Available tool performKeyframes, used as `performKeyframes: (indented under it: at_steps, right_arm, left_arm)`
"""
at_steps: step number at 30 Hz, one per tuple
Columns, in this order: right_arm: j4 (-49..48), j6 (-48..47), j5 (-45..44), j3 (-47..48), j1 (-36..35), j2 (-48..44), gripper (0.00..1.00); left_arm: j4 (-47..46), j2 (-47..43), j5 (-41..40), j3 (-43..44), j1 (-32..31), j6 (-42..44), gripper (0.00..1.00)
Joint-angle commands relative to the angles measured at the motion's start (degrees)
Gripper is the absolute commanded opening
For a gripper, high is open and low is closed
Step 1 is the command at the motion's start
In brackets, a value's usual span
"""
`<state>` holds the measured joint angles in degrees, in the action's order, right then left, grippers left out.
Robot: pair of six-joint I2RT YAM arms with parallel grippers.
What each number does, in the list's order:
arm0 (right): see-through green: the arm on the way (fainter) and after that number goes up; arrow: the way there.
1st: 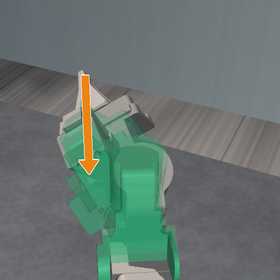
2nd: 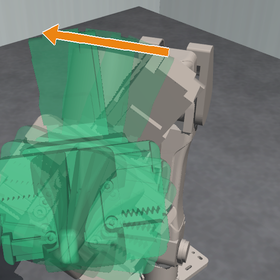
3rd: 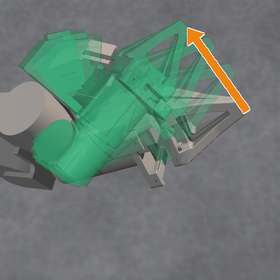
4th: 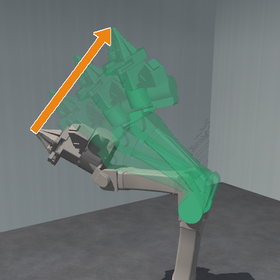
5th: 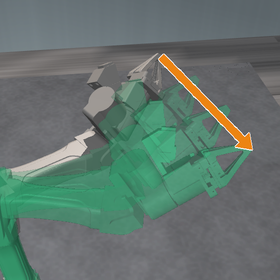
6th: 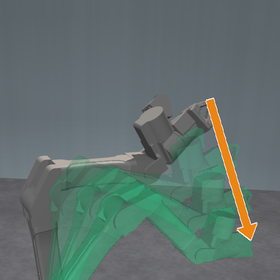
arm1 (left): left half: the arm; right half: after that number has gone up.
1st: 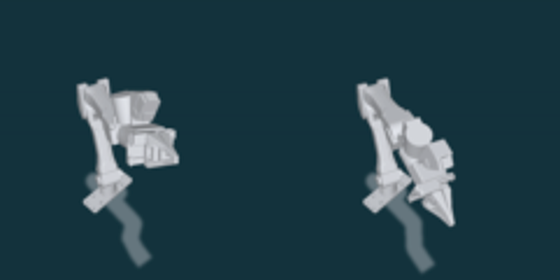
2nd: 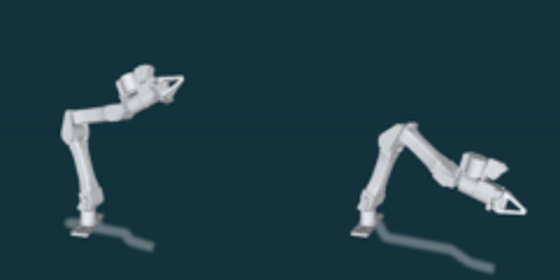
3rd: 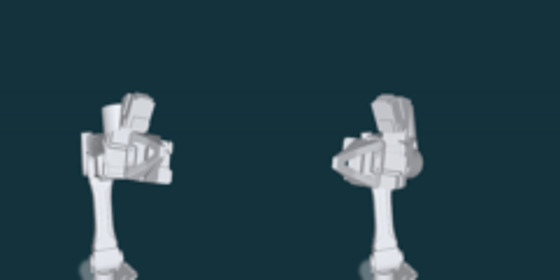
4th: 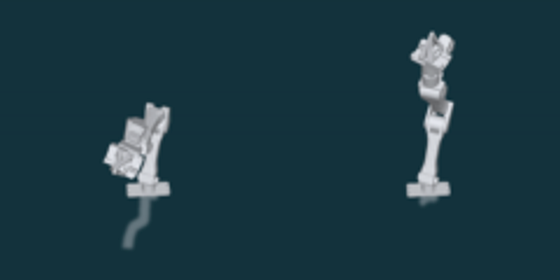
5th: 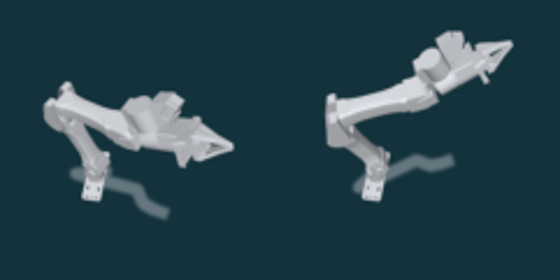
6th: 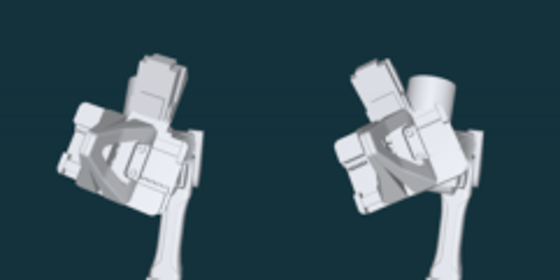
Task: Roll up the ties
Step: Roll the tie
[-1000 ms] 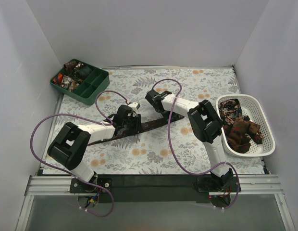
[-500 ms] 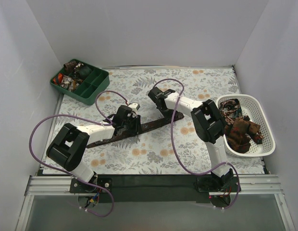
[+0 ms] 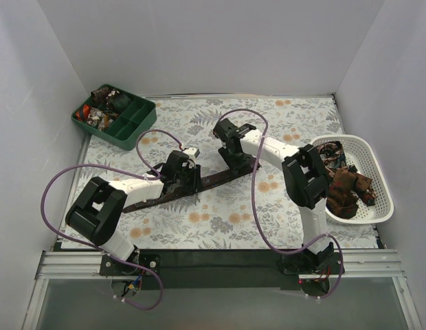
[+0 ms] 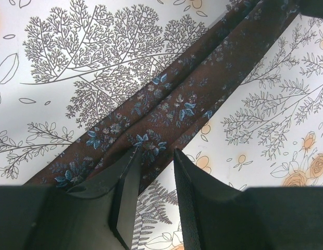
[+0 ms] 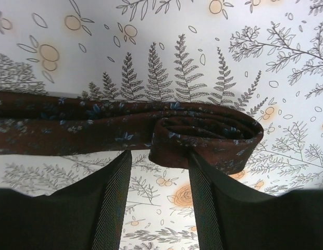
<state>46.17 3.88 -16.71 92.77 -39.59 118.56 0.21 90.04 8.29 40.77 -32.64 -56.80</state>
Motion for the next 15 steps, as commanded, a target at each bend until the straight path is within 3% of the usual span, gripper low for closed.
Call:
performKeyframes:
  at_steps: [1, 4, 8, 15]
  right_arm:
    - [-1.35, 0.96, 3.26, -0.14, 1.45, -5.35, 0.46]
    - [-1.79, -0.09, 5.71, 0.13, 3.46, -8.59, 0.47]
    - [-6.6, -0.8, 15.0, -3.99, 8.99, -14.05, 0.57]
    - [-20.23, 3.41, 35.76, -19.28, 26.03, -21.09, 0.67]
  left_arm:
    - [3.57, -2.06, -1.88, 0.36, -0.14, 0.72, 0.31]
    - [4.18, -2.24, -2.58, 0.62, -0.14, 1.07, 0.31]
    - [4.98, -2.32, -3.02, 0.97, -0.14, 1.34, 0.31]
    - [7.43, -5.22, -2.93, 3.69, -0.14, 0.99, 0.38]
